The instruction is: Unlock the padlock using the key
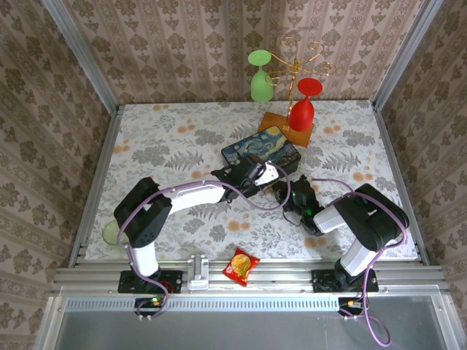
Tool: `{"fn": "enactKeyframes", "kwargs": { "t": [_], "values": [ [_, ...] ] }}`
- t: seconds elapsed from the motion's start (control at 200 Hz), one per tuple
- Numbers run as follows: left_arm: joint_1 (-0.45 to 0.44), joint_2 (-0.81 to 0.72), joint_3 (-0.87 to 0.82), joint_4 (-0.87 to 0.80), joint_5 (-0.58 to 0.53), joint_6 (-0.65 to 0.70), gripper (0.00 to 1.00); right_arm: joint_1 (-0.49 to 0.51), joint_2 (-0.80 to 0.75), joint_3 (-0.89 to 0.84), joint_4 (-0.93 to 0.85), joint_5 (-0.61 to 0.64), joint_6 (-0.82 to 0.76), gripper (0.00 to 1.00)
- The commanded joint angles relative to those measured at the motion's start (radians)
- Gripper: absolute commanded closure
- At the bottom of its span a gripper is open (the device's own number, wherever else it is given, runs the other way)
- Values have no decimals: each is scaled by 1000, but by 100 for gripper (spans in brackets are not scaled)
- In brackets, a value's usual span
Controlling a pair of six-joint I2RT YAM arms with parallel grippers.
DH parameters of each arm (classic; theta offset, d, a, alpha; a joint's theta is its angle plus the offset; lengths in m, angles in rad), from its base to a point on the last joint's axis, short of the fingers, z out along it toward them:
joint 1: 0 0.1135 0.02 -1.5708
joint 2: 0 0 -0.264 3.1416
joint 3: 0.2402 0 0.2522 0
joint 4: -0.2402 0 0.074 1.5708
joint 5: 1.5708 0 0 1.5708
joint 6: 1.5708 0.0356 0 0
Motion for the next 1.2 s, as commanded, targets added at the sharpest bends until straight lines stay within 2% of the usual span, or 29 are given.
{"fn": "enactKeyframes", "kwargs": {
  "t": [0.0,0.065,0.21,0.395,0.525,0.72,0.785,0.83,0.94,1.0,1.045,1.195],
  "values": [
    [12,82,-68,-326,-14,1,58,-40,-13,-12,-66,136,-12,100],
    [14,81,-69,-328,-14,4,58,-45,-28,-10,-142,160,-25,100],
    [11,82,-82,-331,-16,6,59,-51,-3,-73,35,173,-22,100],
    [19,62,-101,-337,-32,-12,60,-60,-68,-16,-123,111,-104,100],
    [51,14,-125,-334,-42,-25,60,-73,-219,28,-432,129,-209,100],
    [59,-39,-138,-311,-45,-22,59,-137,-217,-44,-338,38,-178,100],
    [60,-46,-131,-305,-43,-28,58,-139,-232,-41,-362,15,-193,100],
    [59,-47,-125,-300,-39,-32,57,-146,-259,-8,-449,-24,-247,100],
    [74,-61,-111,-296,-47,-58,57,-141,-360,183,-890,-63,-484,100],
    [89,-95,-131,-268,-38,-74,55,-144,-390,242,-1045,-62,-586,100],
    [94,-123,-153,-239,-37,-77,51,-144,-406,266,-1121,-59,-629,100],
    [116,-163,-171,-244,-68,-92,46,-128,-425,326,-1279,-59,-704,100]
  ]
}}
